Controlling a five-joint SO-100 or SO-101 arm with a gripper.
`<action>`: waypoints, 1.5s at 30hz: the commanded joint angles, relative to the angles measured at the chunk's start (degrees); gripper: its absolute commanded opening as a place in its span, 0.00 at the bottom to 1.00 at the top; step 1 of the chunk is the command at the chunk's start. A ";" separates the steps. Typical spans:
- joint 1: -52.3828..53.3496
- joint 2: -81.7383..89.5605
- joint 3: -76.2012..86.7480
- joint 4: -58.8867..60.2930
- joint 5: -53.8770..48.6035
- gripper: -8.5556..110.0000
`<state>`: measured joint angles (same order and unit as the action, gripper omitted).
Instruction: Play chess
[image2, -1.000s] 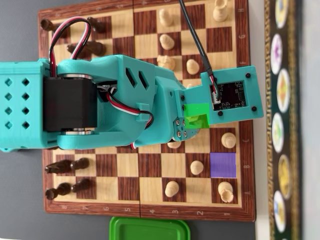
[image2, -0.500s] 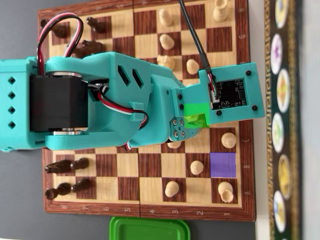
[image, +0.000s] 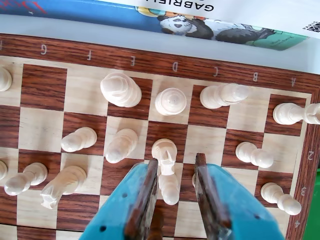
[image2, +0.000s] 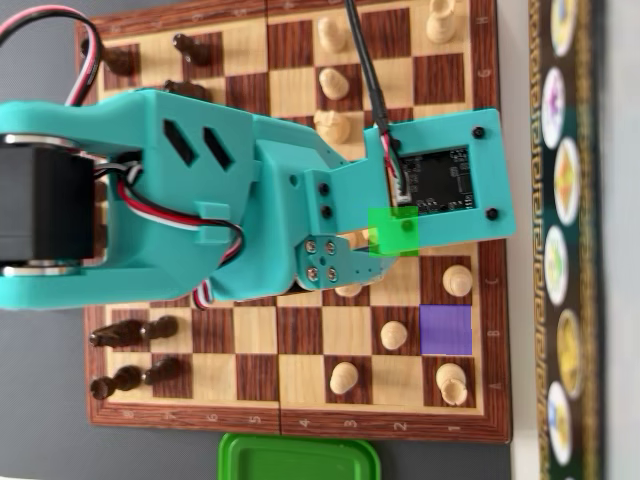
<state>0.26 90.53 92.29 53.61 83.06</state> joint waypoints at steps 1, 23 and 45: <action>0.70 5.89 1.23 -0.70 0.35 0.18; 2.29 34.10 20.83 -0.88 5.54 0.18; -2.64 71.37 52.91 -30.32 5.54 0.18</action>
<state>-1.67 157.85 144.14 27.07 88.07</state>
